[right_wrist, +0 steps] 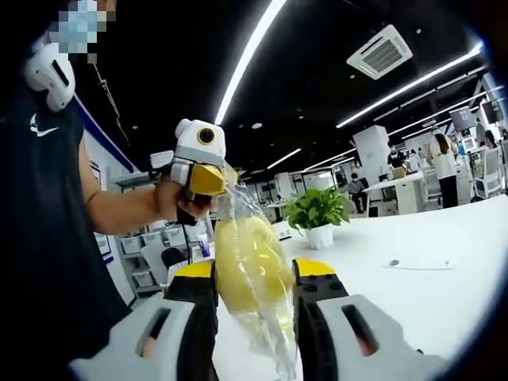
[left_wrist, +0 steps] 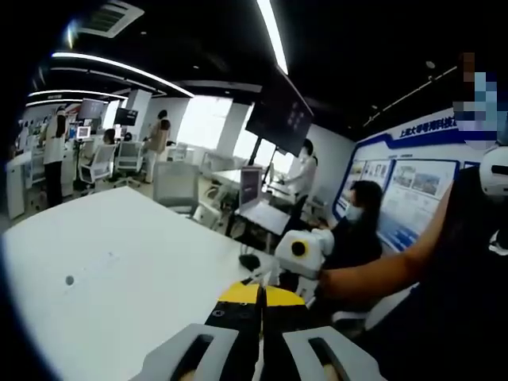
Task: Compare the silicone blocks by pressing each to a similar depth, holding the contact briefly, and releasing to observe deformation and rebound differences across the visible hardness samples.
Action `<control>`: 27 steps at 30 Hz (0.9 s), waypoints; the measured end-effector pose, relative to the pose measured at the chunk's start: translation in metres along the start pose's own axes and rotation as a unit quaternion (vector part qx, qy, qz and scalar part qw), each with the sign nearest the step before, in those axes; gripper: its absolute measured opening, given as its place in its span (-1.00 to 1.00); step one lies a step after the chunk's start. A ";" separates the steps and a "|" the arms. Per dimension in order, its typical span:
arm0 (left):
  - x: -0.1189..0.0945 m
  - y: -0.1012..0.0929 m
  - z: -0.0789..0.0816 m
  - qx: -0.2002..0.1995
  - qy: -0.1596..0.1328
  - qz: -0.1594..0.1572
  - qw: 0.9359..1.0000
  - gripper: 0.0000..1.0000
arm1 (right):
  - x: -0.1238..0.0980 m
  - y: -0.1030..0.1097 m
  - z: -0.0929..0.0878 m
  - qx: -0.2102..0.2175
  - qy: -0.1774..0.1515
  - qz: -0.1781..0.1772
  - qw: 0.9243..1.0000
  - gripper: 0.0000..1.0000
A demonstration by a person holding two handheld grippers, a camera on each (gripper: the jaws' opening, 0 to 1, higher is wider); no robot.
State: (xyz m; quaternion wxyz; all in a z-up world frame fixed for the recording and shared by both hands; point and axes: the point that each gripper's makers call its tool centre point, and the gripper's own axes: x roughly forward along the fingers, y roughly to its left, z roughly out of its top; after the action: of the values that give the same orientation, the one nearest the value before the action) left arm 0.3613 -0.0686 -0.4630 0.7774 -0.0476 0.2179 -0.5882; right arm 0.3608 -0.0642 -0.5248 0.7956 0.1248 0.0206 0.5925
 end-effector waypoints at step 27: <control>-0.004 0.006 -0.010 0.012 -0.001 0.009 1.000 -1.00 | -0.001 0.006 -0.013 0.041 0.052 -0.005 0.998 -0.69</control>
State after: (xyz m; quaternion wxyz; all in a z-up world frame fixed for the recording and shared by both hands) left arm 0.3614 -0.0617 -0.4731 0.7832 -0.0370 0.2110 -0.5837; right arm 0.3527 -0.0615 -0.5362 0.7904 0.1258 0.0867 0.5932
